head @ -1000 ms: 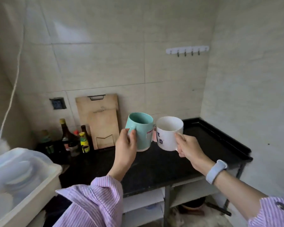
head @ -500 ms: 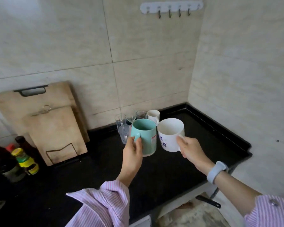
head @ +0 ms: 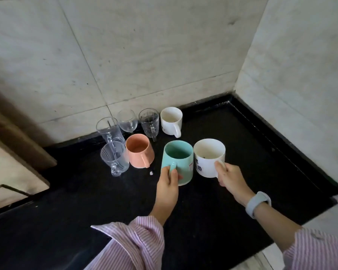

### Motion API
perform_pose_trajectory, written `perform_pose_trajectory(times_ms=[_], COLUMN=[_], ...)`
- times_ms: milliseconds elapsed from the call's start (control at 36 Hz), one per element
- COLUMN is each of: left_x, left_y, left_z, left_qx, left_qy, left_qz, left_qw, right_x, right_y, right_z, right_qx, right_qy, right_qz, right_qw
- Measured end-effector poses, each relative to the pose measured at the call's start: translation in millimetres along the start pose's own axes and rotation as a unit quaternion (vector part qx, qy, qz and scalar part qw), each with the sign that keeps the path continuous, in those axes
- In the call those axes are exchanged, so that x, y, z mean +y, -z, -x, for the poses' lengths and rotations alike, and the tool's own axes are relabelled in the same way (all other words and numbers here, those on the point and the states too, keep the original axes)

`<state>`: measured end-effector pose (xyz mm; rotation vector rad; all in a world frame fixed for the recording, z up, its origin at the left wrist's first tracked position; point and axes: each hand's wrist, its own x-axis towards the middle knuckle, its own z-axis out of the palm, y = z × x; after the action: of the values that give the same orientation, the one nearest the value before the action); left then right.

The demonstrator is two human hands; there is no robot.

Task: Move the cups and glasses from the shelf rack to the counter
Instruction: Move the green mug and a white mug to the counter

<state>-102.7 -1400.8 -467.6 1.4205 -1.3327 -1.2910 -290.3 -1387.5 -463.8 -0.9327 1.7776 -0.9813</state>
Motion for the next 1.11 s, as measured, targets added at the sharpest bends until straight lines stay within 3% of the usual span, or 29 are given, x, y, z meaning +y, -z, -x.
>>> perform_pose_trajectory(times_ms=[361, 556, 750, 1111], left_x=[-45, -46, -44, -46], left_y=[-14, -19, -23, -24], left_z=[-67, -82, -94, -93], left_qx=[0.05, 0.033, 0.053, 0.123], left_qy=[0.048, 0.05, 0.05, 0.066], left_qz=[0.035, 0.043, 0.038, -0.098], left_qw=[0.997, 0.997, 0.997, 0.985], right_x=[29, 23, 21, 19], right_y=[-35, -46, -48, -49], right_z=[-82, -101, -119, -116], right_qx=[-0.015, -0.046, -0.069, -0.072], right_qy=[-0.007, 0.012, 0.003, -0.02], right_qz=[-0.039, -0.037, 0.018, 0.113], right_qw=[0.999, 0.998, 0.997, 0.991])
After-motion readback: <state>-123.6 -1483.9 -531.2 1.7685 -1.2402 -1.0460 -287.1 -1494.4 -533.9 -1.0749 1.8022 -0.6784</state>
